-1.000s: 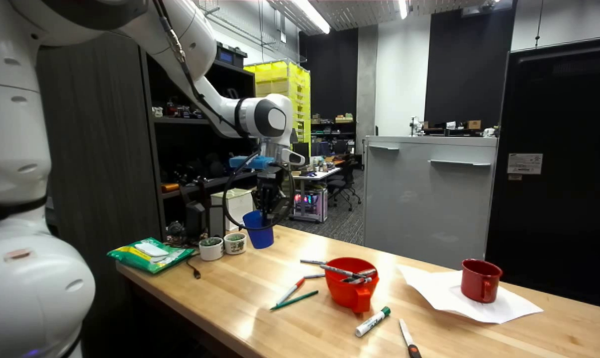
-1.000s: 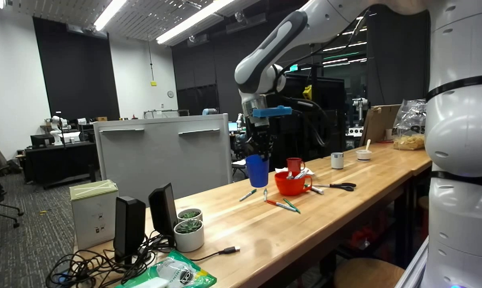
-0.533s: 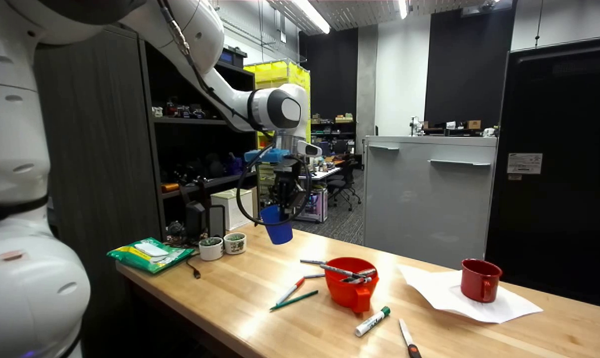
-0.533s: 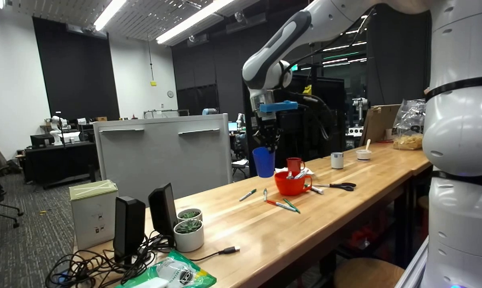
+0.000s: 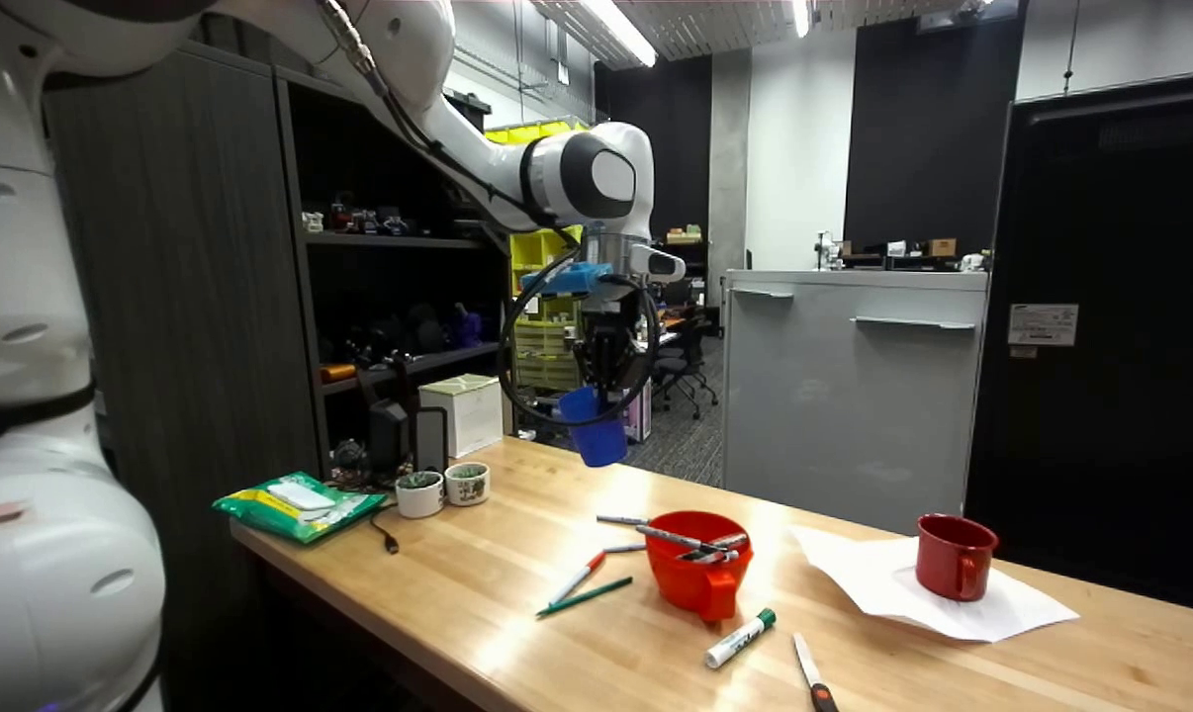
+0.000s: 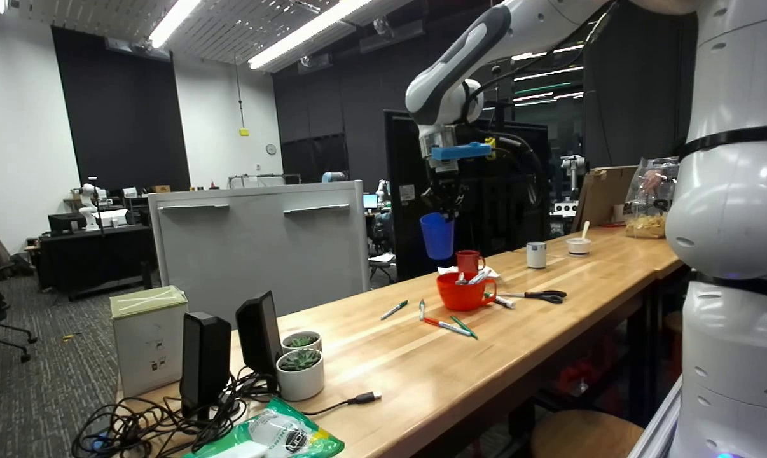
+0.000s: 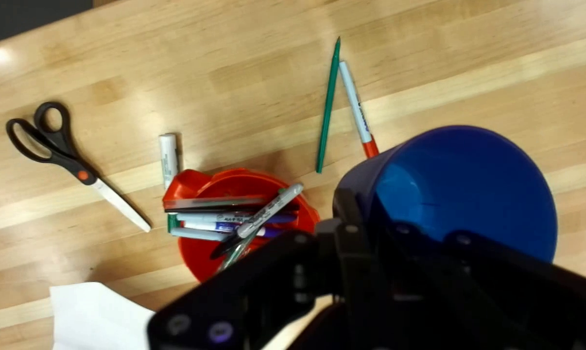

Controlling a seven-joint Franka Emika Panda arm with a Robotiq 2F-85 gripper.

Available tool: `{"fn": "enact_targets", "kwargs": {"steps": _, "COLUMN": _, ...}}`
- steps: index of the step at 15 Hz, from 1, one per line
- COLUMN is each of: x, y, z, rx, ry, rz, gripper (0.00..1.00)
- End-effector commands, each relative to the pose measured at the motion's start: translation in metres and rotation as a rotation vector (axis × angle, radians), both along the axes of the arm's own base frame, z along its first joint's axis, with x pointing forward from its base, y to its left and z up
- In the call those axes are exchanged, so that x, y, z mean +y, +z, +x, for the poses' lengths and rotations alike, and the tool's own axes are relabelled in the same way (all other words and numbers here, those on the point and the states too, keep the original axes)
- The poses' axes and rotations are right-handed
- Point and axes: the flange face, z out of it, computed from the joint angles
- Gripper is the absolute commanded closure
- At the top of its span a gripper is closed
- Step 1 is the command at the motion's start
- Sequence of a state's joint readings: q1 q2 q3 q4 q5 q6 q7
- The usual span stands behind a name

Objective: Put the blue cup on the white napkin.

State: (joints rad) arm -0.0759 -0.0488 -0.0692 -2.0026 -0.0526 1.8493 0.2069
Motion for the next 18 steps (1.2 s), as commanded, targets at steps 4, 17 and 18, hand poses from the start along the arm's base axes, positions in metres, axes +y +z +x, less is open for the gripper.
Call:
{"fn": "enact_targets", "kwargs": {"steps": 4, "x": -0.005, "y": -0.002, "z": 0.001, "rx": 0.005, "ry": -0.007, "rz": 0.001, "gripper": 0.95}}
{"fn": "enact_targets", "kwargs": {"steps": 17, "x": -0.040, "y": 0.013, "z": 0.019, "rx": 0.040, "ry": 0.015, "rz": 0.017, "gripper": 0.99}}
{"fn": "enact_targets", "kwargs": {"steps": 18, "x": -0.049, "y": 0.020, "z": 0.026, "rx": 0.044, "ry": -0.003, "rz": 0.004, "gripper": 0.99}}
